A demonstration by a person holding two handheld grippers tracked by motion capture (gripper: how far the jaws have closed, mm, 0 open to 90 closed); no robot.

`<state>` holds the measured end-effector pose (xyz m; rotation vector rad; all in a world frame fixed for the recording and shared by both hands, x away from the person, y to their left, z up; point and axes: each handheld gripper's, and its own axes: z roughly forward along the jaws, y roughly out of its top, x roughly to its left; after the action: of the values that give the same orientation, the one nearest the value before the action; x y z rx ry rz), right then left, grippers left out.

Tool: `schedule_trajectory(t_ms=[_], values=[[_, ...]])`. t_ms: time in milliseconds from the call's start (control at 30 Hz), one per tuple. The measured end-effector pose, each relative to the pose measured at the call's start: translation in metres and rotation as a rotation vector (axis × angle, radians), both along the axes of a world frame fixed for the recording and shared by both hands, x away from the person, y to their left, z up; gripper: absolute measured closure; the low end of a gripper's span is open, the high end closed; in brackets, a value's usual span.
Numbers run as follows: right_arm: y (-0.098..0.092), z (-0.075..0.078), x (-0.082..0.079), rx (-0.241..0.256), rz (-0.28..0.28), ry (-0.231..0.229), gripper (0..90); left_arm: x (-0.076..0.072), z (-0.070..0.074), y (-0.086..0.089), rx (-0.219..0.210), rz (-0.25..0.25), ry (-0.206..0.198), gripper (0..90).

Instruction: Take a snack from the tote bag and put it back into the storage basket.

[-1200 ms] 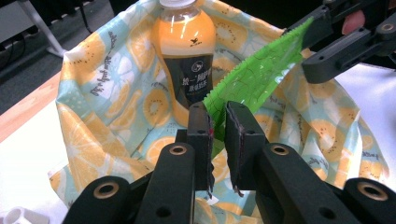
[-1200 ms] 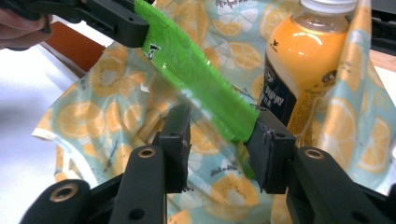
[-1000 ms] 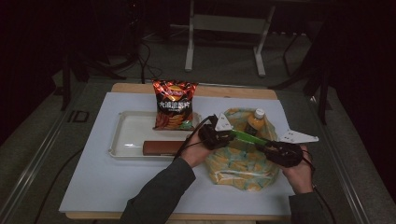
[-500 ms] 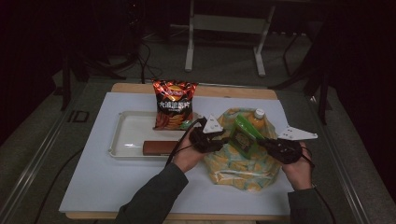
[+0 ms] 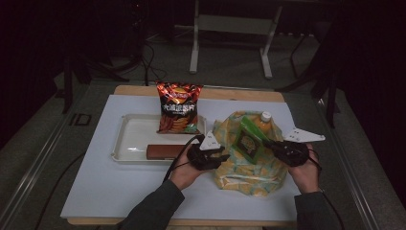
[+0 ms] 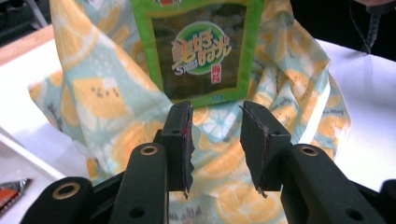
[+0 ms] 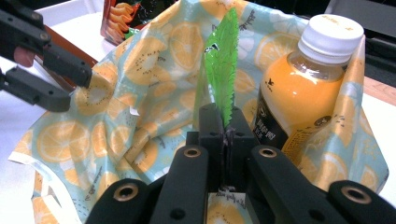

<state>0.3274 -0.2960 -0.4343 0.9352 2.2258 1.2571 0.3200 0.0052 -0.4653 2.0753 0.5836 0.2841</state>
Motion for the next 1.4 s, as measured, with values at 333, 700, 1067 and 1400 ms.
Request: schedule_trajectory(t_ms=[333, 700, 1067, 1400], values=[[0.002, 0.006, 0.001, 0.005, 0.021, -0.008, 89.2, -0.015, -0.019, 0.004, -0.006, -0.006, 0.023, 61.2], [0.006, 0.010, 0.002, 0.009, 0.033, -0.013, 89.4, -0.025, -0.040, 0.006, 0.017, -0.004, 0.048, 59.3], [0.008, 0.012, 0.005, 0.022, 0.049, -0.014, 89.7, -0.023, -0.051, 0.007, 0.022, 0.002, 0.064, 59.1], [0.010, 0.019, 0.007, 0.041, 0.071, -0.021, 89.7, -0.019, -0.061, 0.009, 0.027, 0.013, 0.082, 59.2]])
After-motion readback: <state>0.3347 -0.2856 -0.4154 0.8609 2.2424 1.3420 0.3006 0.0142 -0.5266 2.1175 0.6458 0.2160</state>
